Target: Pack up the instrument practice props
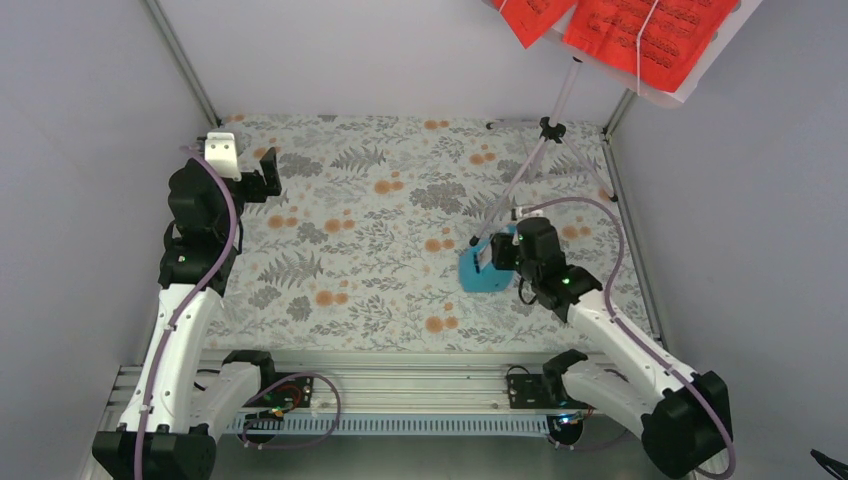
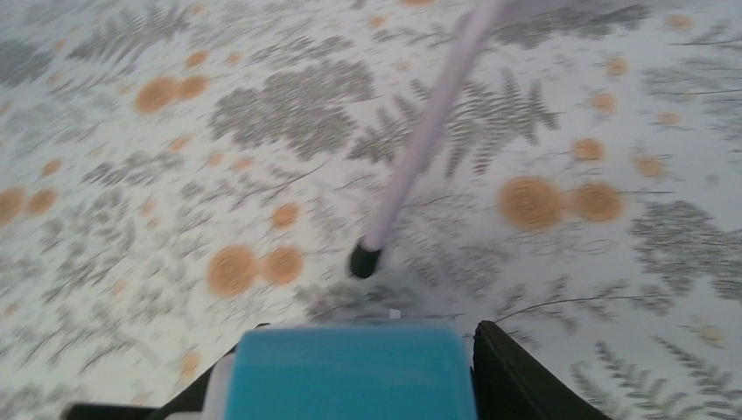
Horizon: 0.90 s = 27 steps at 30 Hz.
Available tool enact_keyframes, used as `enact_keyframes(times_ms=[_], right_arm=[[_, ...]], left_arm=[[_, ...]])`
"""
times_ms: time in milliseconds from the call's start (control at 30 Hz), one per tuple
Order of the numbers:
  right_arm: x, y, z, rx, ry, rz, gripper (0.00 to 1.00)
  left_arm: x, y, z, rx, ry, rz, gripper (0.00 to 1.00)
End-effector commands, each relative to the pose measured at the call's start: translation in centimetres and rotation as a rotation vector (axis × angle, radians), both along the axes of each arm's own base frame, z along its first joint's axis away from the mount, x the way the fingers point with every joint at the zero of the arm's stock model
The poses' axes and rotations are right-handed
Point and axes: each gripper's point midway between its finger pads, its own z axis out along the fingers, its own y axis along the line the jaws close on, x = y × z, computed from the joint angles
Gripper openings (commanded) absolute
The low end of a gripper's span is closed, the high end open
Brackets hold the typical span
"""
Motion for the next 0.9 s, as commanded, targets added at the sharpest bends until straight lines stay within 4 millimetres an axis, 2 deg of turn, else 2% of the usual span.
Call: enact_keyframes(times_ms=[0,133,267,367,533,867], right_arm=[[-1.2,4.1,3.1,0.081,-0.074,0.102,0.35],[-2.7,7.8,3.3,0.088,-0.095,0.214,0.35],[-3.7,11.7,4.6,0.097,-0.169,0.331,0.35],[-4.2,14.5,5.5,0.096,-0.229,0.426,0.35],[-4.7,19.1,5.9,0.074,-0.309,0.599,0.36],[-4.0,25.3,5.1,-0.032,-0.419,0.831,0.36]], left_arm=[[0.2,-0.1,-0.8,-0.001,0.018,-0.004,1.0],[0.3,-0.1,-0.9,0.001,0.022,-0.001,1.0],[0.2,0.0,-0.9,0.001,0.021,0.001,1.0],[0.3,0.1,-1.0,0.002,0.023,0.006,1.0],[0.3,0.1,-1.1,0.004,0.023,0.008,1.0],[0.4,0.1,-1.3,0.003,0.027,0.008,1.0]])
